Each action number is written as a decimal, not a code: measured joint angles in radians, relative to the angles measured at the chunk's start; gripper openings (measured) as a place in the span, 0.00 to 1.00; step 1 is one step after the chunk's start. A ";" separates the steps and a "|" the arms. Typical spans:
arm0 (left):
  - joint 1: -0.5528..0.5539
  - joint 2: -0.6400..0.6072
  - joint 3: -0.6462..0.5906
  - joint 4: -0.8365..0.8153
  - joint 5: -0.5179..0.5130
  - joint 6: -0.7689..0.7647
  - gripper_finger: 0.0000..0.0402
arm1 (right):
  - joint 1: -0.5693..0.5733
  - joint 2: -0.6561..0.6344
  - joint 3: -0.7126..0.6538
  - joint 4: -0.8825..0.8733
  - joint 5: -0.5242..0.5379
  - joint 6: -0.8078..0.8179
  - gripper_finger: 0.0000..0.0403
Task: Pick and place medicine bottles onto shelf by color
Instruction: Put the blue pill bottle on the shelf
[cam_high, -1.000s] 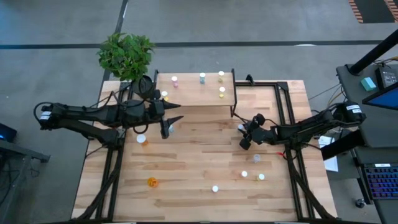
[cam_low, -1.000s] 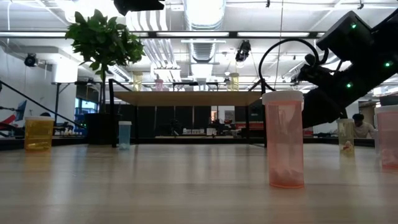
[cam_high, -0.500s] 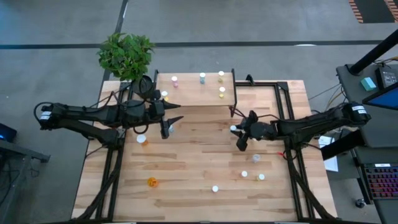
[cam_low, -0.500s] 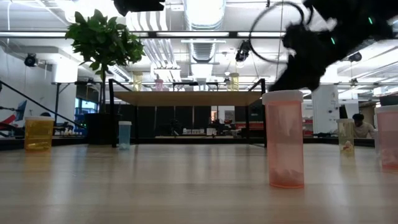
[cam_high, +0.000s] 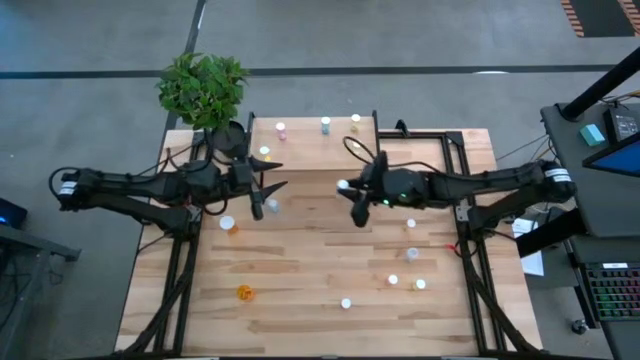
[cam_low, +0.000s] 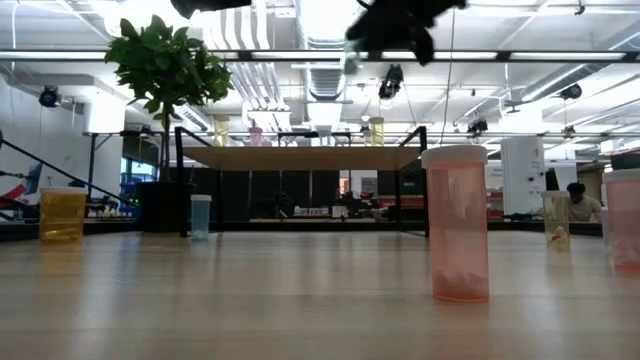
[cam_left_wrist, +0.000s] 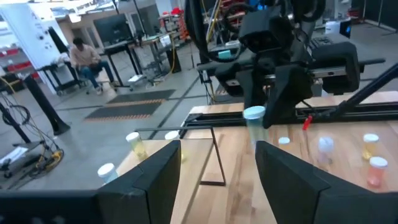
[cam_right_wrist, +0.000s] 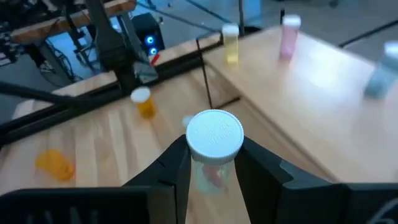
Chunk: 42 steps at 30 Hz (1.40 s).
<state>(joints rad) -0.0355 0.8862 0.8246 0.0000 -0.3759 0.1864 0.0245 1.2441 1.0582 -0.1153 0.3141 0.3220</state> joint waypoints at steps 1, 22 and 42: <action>0.000 -0.006 -0.003 0.002 0.000 0.004 0.48 | -0.010 0.030 0.035 -0.010 0.000 -0.014 0.25; 0.001 -0.130 -0.046 0.018 0.000 0.019 0.48 | -0.310 0.593 0.612 -0.075 0.000 -0.138 0.26; 0.001 -0.123 -0.045 0.019 0.000 0.040 0.48 | -0.361 0.771 0.820 -0.200 0.019 -0.176 0.26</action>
<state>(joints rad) -0.0349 0.7628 0.7792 0.0193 -0.3755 0.2260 -0.3367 2.0151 1.8784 -0.3152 0.3333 0.1459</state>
